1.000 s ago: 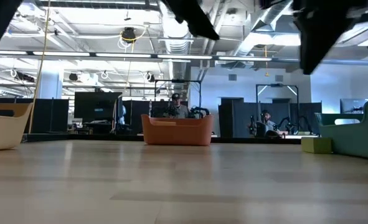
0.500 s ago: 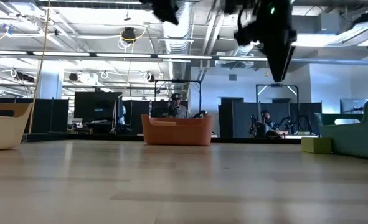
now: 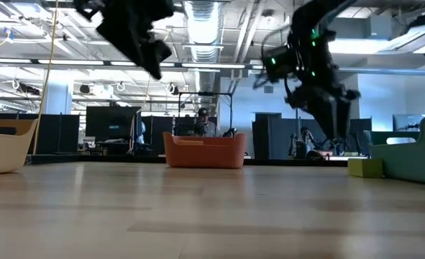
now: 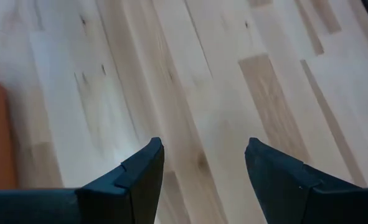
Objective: Sort blocks by size
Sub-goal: Put the large light green block into the orange bin
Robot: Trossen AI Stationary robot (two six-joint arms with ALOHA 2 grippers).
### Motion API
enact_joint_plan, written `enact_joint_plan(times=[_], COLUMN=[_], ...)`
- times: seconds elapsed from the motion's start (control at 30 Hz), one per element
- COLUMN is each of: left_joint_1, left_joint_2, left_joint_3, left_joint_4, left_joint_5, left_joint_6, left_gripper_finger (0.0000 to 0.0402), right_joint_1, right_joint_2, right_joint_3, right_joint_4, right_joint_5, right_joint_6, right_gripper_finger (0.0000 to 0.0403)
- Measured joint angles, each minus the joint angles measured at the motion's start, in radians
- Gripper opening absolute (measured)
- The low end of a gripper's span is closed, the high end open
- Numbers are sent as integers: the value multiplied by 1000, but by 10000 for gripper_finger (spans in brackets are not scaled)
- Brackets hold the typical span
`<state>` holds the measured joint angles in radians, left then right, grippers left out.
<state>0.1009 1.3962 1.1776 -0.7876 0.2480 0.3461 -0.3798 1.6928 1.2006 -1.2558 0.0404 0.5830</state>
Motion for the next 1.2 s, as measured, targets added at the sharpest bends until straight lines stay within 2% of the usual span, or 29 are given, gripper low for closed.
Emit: enact_joint_plan(times=[0.1, 0.27, 0.57, 0.93, 1.2], left_joint_1=[0, 0, -3, -10, -10], left_joint_2=[-36, -83, -98, -97, -97], left_joint_3=[-74, -147, -154, -154, -154], left_joint_4=[49, 117, 132, 130, 134], left_joint_5=[0, 0, 0, 0, -1], left_joint_6=[-10, -28, -36, -33, -35], left_gripper_finger=[215, 215, 215, 215, 215], right_joint_1=[-44, -99, -135, -88, -41], right_joint_2=[0, 0, 1, 1, 1], right_joint_3=[-69, -152, -228, -246, -246], right_joint_4=[35, 43, 191, 275, 290], right_joint_5=[-102, -161, -334, -420, -412], right_joint_6=[18, 17, 23, 61, 30], right_gripper_finger=[249, 250, 251, 250, 249])
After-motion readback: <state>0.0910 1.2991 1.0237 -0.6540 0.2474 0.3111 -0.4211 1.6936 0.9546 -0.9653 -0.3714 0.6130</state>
